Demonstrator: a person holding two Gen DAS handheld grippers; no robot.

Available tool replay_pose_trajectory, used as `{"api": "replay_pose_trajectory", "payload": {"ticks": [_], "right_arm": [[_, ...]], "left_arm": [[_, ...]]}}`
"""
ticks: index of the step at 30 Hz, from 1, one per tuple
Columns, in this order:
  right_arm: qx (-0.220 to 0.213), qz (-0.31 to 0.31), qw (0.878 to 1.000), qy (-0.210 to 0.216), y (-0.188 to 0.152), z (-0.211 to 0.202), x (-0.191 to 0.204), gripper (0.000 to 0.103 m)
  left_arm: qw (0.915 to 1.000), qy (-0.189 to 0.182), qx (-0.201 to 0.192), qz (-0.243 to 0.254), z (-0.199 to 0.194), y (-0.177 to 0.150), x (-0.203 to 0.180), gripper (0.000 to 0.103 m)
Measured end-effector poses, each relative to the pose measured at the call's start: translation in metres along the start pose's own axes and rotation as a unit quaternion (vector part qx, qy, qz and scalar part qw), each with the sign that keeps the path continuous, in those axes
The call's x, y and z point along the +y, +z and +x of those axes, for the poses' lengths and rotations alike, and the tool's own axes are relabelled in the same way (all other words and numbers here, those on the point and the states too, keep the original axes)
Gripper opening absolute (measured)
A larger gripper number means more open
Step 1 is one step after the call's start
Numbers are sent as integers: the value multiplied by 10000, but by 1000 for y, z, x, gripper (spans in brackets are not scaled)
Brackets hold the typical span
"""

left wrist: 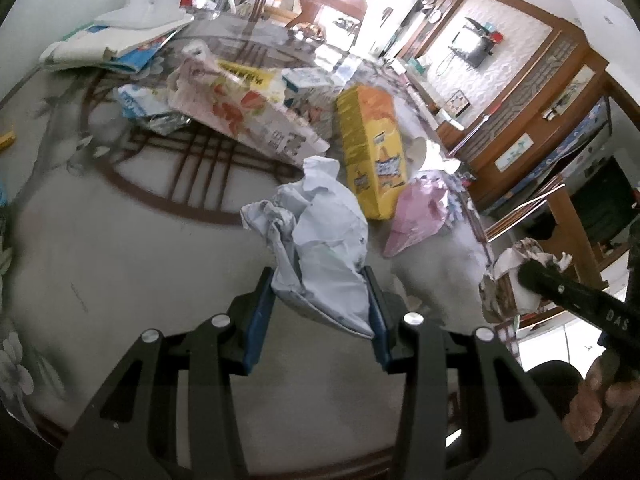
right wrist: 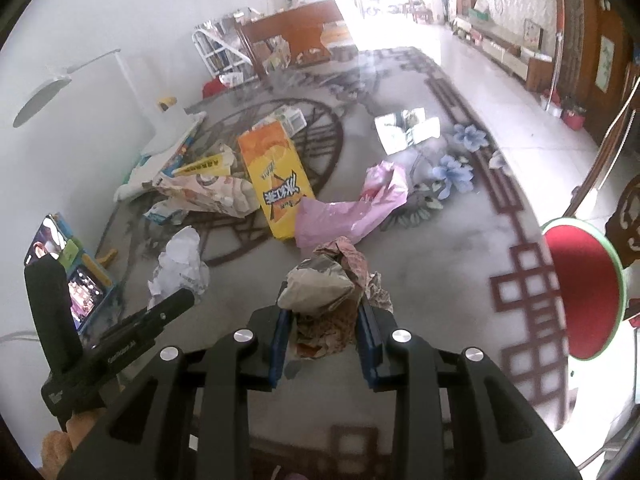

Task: Collect trash
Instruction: 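Lift the tissue wad with the right tool while the left tool holds the white paper, then carry paper and tissue wad to the red bin and open both tools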

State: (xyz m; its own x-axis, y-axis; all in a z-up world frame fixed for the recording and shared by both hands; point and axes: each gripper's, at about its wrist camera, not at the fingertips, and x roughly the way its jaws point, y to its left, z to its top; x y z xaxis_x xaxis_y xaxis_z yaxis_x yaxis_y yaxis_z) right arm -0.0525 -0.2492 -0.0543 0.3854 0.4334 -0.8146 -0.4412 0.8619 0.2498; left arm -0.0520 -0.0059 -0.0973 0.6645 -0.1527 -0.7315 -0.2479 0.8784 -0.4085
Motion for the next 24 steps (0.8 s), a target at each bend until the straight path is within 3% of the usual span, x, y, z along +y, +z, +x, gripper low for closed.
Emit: {"api": "replay_pose_trajectory", "payload": {"ticks": [9,17,24], "right_arm": [[-434,89,9990,-71,-9,-36,-14,29],[-591,475,9971,28,-8,-41,-62,29],[-827,829,9930,124,-5,-55,-103,29]], "left_arm": [[9987,-119,-240,431,-12,-2,-25,41],[9960,20,-246,854,-5,-5,-49,41],[9917,-214,-245,1245,0,-1,-91,41]]}}
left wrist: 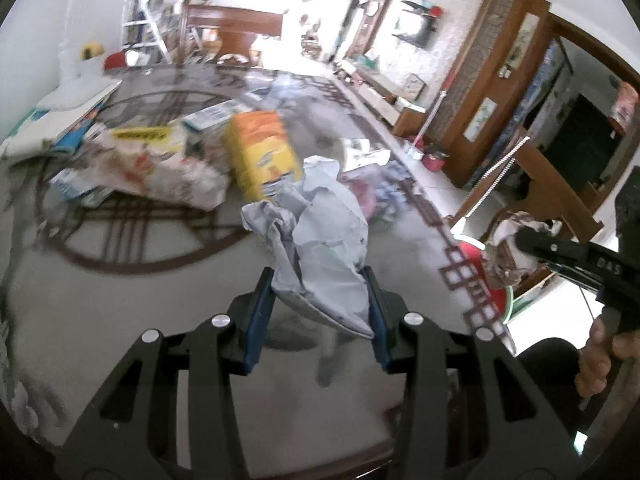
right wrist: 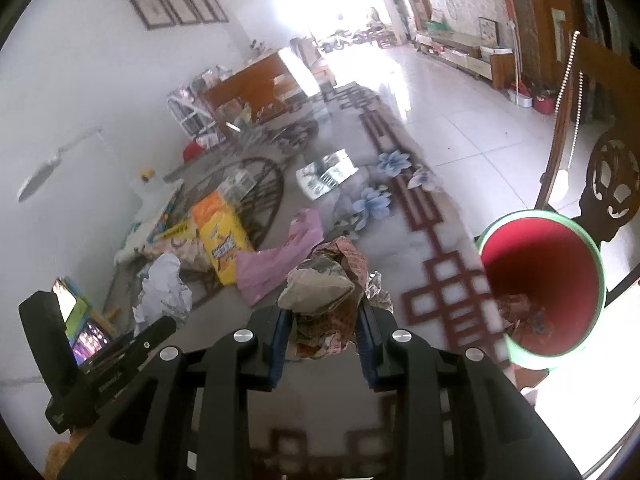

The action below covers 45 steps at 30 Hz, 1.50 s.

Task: Collect trash
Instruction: 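Carry paper and tissue wad to the red bin and open both tools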

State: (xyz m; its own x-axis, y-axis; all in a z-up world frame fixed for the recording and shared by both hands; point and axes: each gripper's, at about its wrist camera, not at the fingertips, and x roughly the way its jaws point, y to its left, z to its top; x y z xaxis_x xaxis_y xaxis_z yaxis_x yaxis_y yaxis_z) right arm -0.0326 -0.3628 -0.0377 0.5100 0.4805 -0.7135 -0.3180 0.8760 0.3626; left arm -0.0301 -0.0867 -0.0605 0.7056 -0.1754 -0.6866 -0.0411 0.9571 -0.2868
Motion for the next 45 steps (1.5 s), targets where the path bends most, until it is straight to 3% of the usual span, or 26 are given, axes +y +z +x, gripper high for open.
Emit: {"api": "replay_pose_trajectory", "payload": {"ticks": [10,21,31,41,42,44,45], "right_arm": [[-432,260,9981,-357,14,-38,-57,29],[-729,943,9882,-959,17,-69,-144,29],[-721,1607,9785,-1070,7,-60,-199,29],[-616,1800,9744,-1197,2,-43,-216,34],[-632,1832,9735,-1212,1,-43,-218,40],[-610,1942,9709,-1261,-1,-41,-223,53],[-607,1991,9696,-1290,-1,-40,-226,54]], "left_arm": [[9962,-795,177,318,31,28,-77,41],[9802,-1587,503,1072,86,44,-178,41],[9694,-1799,739,1501,127,47,-232,41],[9591,-1988,1027,1734,155,43,-256,41],[9584,-1986,1052,1760,157,41,-259,44],[9585,-1992,985,1783,158,39,-261,64],[9587,-2022,928,1773,157,39,-261,66]]}}
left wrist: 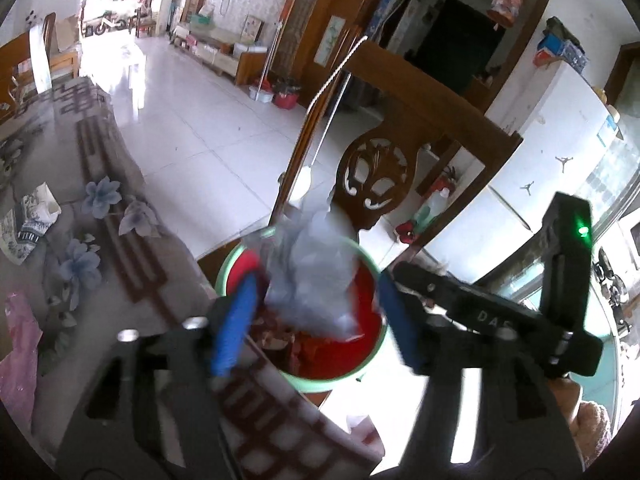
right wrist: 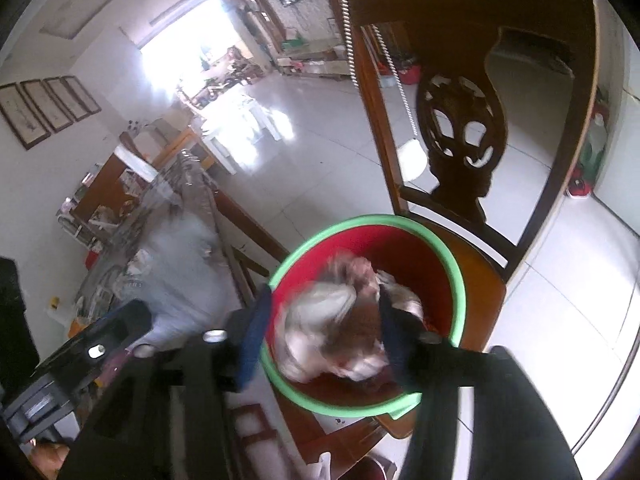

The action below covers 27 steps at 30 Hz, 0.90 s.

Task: Collect trash
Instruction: 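Carry paper and tissue wad to the red bin and open both tools, then grasp the pink strawberry pastry wrapper with the left tool and lift it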

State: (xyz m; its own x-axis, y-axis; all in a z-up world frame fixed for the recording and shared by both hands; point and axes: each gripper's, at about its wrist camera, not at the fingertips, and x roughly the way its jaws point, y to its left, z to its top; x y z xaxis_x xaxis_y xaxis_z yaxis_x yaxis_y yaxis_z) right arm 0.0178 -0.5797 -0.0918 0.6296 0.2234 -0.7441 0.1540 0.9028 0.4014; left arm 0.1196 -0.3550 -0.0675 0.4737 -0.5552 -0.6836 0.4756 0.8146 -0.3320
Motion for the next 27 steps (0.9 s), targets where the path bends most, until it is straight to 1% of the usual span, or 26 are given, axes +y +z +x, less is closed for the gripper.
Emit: {"api": "replay_pose_trajectory", "payload": {"ticks": [2,8,10,11,13,16,19,20,22,23,24,25,26,27], "right_arm": [[2,55,10000,-40,0,1,-3,55],[-29,-61,9999,-106,1,-4,6,57],[-81,-162,9998,-79,2,-9,15,61],[-115,-219,9997,-36,2,-12,21,63],[-160,-321,9993,92,3,-16,34,63],[-181,-506,9977,406,0,-27,62,64],[-166,-788,9944,687,-10,-32,96,66],[-129,-892,9930,767,-14,-32,107,66],[-43,-1050,9903,910,-22,-30,128,66],[17,-1109,9892,961,-27,-27,136,66],[109,-1168,9880,1007,-32,-23,145,66],[171,-1184,9875,1031,-36,-20,149,66],[243,-1185,9870,1056,-41,-16,153,66],[314,-1208,9869,1024,-45,-12,157,66]], "left_arm": [[10000,-34,-79,15,-2,0,-1,73],[10000,7,-61,-24,-13,-6,5,78],[9999,64,-84,-57,-23,-10,11,79],[9999,118,-103,-71,-29,-13,15,80],[9996,223,-141,-110,-43,-19,26,80],[9983,463,-200,-301,-67,-30,48,81],[9930,833,-379,-749,-99,-42,82,81],[9898,966,-464,-943,-111,-47,95,81],[9779,1329,-664,-1474,-140,-60,126,81],[9671,1574,-780,-1840,-159,-69,148,81],[9591,1740,-829,-2073,-171,-75,161,81],[9492,1934,-855,-2330,-185,-83,178,81],[9420,2064,-852,-2505,-195,-89,191,81],[9310,2244,-827,-2756,-209,-97,210,81]]}}
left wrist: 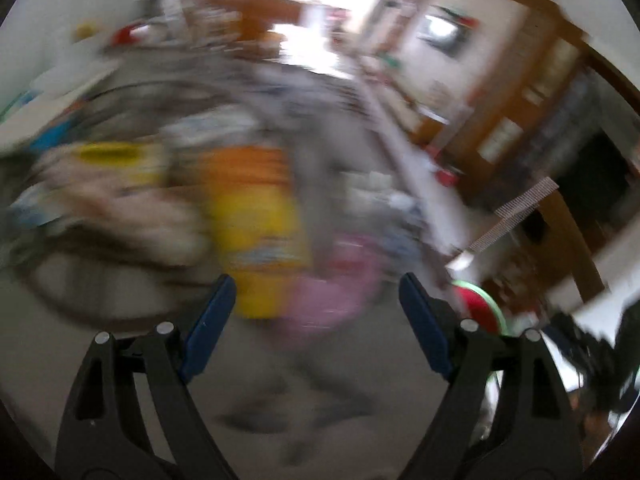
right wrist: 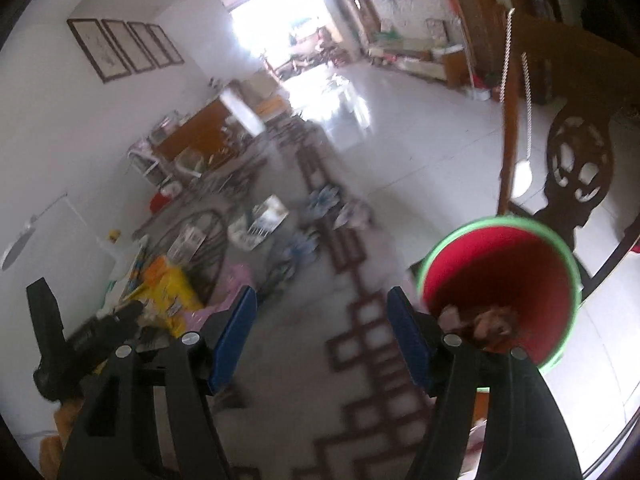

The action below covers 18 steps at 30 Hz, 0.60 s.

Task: Collect trash
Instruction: 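Grasp the pink strawberry pastry wrapper with the left tool and lift it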

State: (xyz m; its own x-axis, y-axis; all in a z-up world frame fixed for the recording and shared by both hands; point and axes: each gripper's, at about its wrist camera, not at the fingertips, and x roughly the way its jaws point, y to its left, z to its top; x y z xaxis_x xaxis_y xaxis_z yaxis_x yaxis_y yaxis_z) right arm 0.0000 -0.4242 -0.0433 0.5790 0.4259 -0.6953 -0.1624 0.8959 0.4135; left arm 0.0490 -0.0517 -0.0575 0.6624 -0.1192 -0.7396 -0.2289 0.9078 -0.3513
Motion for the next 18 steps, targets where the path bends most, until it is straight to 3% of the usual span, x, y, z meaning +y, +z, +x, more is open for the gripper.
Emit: {"api": "replay_pose_trajectory", "payload": {"ticks": [4,8,18], "right_arm": [[-23,-280,9994,-213,-3,3,16,66],[39,-313,9989,-347,-6,7,17,66],[185,-402,9981,-422,-8,12,18,66]], "left_arm": [[9961,434,43,-766,-9,17,69,81],[9855,654,68,-1564,-2,26,115,81],[9782,638,270,-1959,40,50,138,81]]}}
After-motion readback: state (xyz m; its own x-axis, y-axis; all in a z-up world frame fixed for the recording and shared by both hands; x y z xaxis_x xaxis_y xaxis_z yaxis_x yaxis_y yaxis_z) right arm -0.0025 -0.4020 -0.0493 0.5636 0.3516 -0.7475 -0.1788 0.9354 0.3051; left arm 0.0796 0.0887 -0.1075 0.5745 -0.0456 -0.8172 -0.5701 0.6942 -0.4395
